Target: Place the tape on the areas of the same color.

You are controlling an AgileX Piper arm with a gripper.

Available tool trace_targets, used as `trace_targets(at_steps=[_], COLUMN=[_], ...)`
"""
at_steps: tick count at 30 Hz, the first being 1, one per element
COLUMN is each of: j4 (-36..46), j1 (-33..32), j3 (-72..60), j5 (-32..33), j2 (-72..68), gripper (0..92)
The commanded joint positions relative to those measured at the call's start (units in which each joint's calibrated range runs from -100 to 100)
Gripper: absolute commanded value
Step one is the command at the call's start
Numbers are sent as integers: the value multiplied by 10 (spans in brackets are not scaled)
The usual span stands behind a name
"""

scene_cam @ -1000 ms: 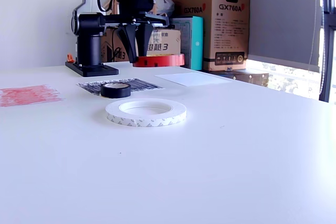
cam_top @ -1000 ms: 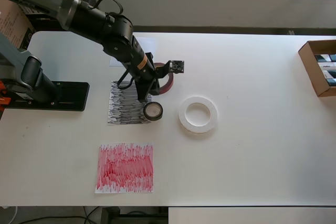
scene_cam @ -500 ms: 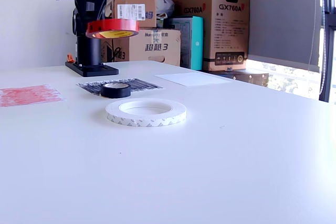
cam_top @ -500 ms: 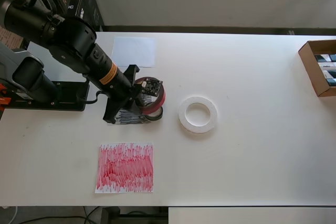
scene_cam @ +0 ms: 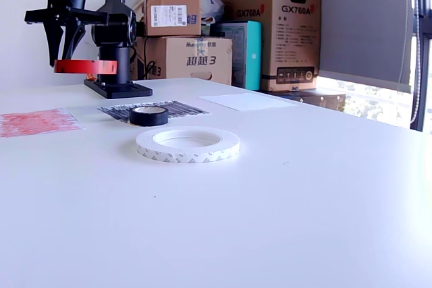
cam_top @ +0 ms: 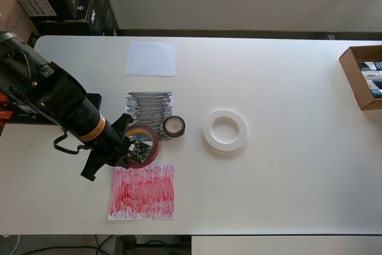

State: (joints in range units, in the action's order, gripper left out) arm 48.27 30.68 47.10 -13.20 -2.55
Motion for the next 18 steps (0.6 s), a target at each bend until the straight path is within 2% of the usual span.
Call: trace_targets(at_steps=[1, 9, 18], j4=[-41, -72, -78], j1=[34, 70, 75], j3=[13, -33, -102], j5=[-31, -50, -50], j2=[-1, -81, -164], gripper=[0, 0, 0])
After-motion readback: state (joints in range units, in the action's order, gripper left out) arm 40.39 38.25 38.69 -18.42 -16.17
